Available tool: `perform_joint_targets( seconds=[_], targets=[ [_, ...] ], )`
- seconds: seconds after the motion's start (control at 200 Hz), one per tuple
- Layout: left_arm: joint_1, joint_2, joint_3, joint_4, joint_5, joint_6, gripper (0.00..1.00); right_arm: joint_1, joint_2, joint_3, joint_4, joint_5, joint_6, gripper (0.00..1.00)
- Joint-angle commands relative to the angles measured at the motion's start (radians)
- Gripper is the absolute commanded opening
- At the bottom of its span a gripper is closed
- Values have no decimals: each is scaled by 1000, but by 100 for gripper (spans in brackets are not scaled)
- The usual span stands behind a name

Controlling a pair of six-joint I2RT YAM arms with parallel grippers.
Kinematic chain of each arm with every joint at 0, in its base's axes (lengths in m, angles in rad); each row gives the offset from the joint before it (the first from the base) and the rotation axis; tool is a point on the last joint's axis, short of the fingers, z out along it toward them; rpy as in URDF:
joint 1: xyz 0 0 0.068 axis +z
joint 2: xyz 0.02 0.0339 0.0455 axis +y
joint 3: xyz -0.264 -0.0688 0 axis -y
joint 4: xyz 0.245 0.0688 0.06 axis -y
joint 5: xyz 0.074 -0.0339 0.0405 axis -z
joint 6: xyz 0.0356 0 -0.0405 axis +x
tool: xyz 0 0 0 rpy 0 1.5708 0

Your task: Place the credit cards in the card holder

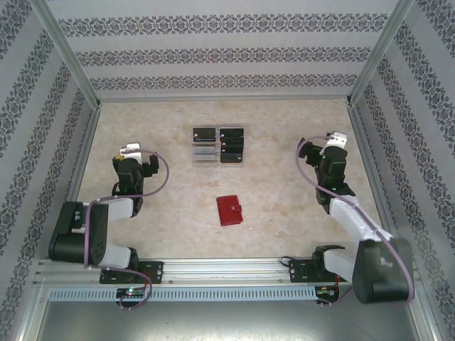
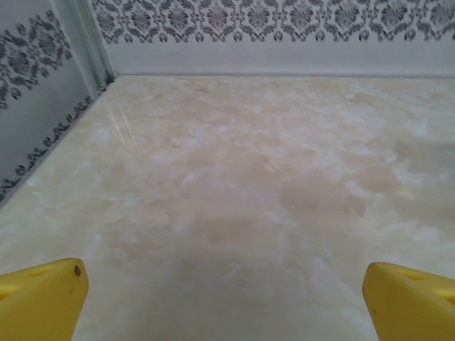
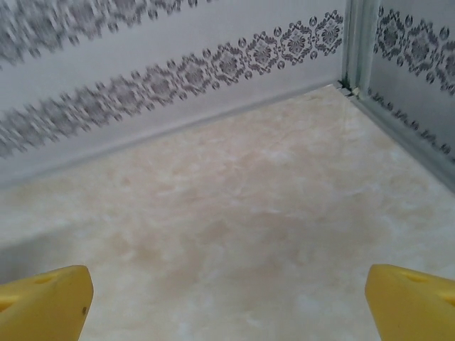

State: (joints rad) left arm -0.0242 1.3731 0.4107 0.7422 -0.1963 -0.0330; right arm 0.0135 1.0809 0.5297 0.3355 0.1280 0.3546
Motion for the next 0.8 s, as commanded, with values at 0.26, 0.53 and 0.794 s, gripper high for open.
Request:
perform_joint_targets(
  seconds=[0.26, 0.53, 0.794],
  targets=[
    [-108, -259, 365, -917, 81, -341, 100, 379, -85, 210, -767, -124, 210, 85],
    [-321, -288, 306, -1050, 61, -551, 100, 785, 240, 337, -924, 70, 363, 76],
    [-434, -233, 245, -1009, 33, -672, 100, 956, 523, 518, -1013, 177, 406, 61]
  ],
)
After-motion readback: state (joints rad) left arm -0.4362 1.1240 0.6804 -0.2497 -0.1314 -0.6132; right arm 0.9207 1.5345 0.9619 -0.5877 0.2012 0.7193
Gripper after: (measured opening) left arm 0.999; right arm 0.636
